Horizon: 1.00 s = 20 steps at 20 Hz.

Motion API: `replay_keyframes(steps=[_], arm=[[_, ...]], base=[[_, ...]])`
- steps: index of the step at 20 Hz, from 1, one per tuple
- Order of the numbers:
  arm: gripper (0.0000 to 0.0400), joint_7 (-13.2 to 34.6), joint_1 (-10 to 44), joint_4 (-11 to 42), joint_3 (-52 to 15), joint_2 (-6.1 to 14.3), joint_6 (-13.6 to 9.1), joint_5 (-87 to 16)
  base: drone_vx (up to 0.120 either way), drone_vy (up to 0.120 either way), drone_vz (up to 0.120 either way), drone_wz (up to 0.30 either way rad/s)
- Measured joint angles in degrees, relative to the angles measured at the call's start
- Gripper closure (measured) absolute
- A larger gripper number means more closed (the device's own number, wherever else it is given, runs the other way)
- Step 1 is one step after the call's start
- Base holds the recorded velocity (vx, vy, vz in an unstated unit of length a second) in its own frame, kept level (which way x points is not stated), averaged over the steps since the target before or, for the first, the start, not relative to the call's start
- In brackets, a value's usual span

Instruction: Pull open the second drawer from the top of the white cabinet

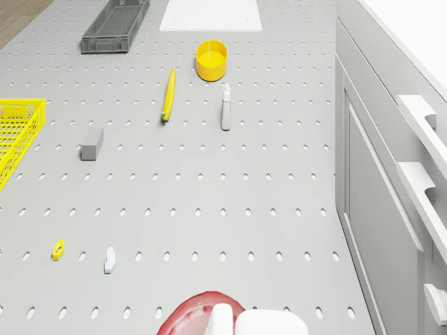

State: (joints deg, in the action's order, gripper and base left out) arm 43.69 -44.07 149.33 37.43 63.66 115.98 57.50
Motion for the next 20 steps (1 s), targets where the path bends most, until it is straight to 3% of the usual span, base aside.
replay_keyframes(steps=[7, 12, 20], arm=[[0.01, -0.34, 0.2, 0.05, -0.44, -0.4, 0.01, 0.65], [0.01, -1.1, -0.41, 0.39, -1.87, -1.18, 1.4, 2.48], [0.01, -3.41, -2.57, 0.85, -5.86, -3.73, 5.43, 7.89]], base=[[0.114, 0.0, 0.0, 0.0], [0.0, 0.0, 0.0, 0.0], [0.0, 0.0, 0.0, 0.0]])
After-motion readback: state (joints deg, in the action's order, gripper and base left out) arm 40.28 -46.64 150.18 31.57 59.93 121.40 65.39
